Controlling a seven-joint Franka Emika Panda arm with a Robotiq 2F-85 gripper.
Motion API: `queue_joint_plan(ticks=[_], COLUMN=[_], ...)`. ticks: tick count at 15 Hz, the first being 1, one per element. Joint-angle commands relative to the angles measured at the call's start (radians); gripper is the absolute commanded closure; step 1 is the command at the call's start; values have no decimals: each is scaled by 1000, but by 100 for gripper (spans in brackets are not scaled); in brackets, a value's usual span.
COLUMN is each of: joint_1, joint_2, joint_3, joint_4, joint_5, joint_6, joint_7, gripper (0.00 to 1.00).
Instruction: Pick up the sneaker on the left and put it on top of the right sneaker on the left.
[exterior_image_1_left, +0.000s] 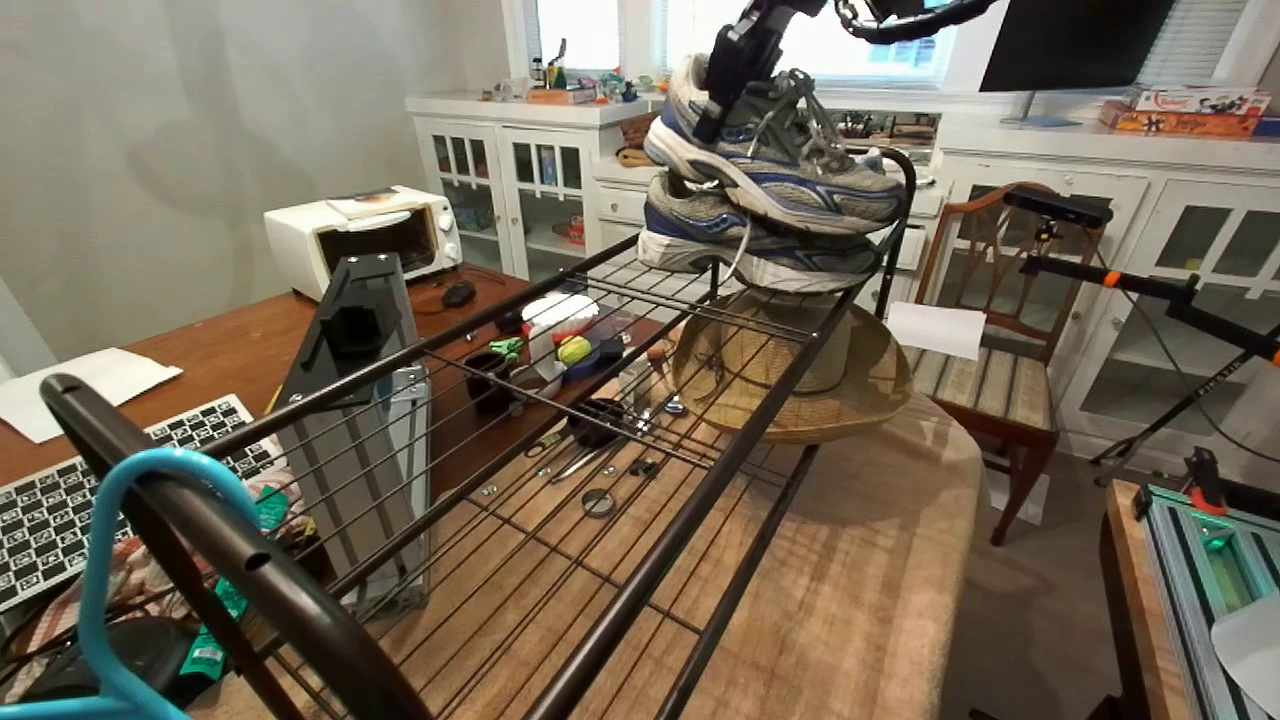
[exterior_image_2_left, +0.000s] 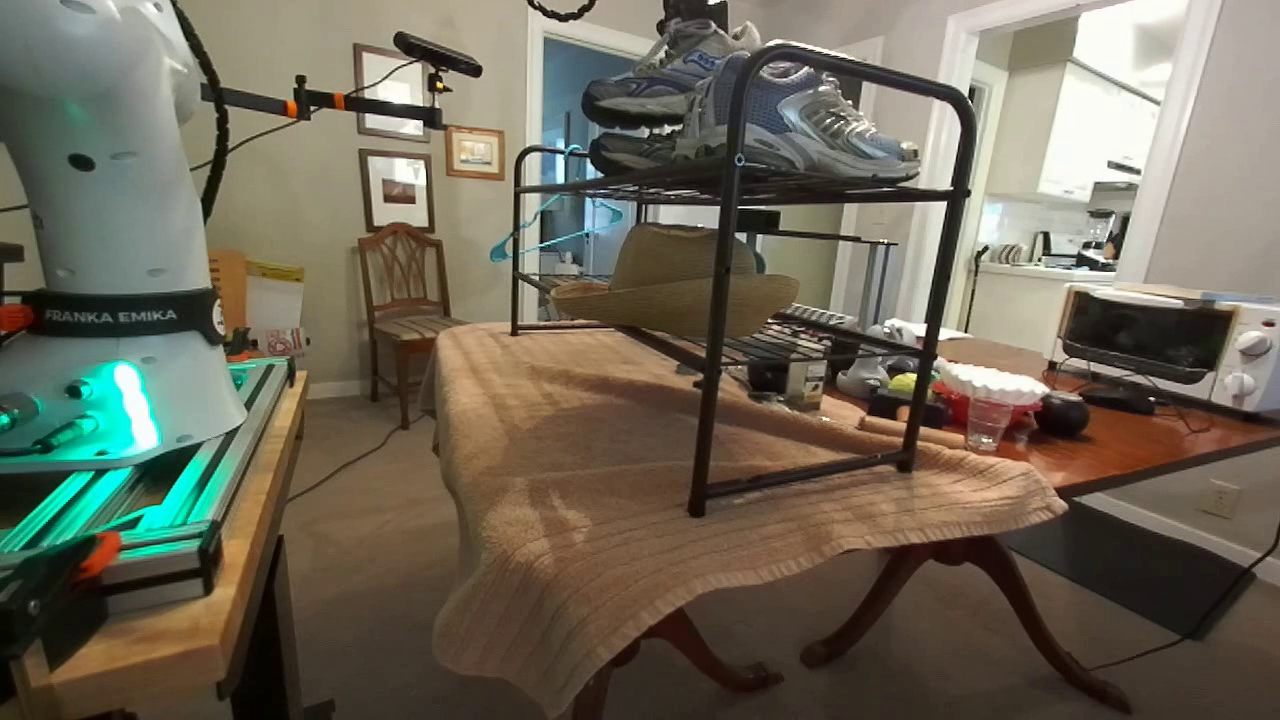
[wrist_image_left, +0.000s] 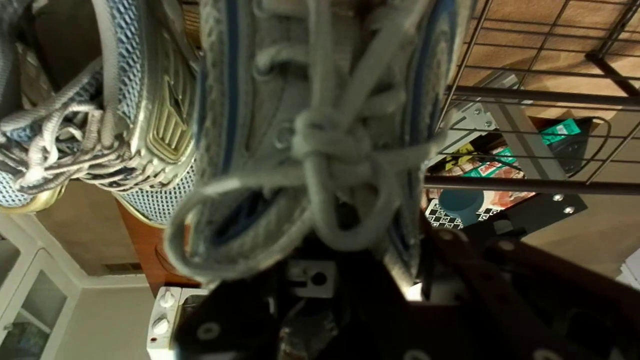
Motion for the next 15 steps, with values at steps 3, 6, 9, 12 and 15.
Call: queue_joint_plan(ticks=[3, 6, 9, 12, 15], joint_1=[11, 9, 8, 7, 8], joint_2=[-7, -7, -5, -3, -1], joint_3=[-16, -22, -25, -28, -27], joint_4=[-6, -3, -7, -9, -15], joint_5=[54, 66, 68, 71, 66], joint_6=[27, 29, 32, 33, 35], joint_7=[-114, -147, -163, -171, -170], gripper=[97, 97, 97, 97, 97])
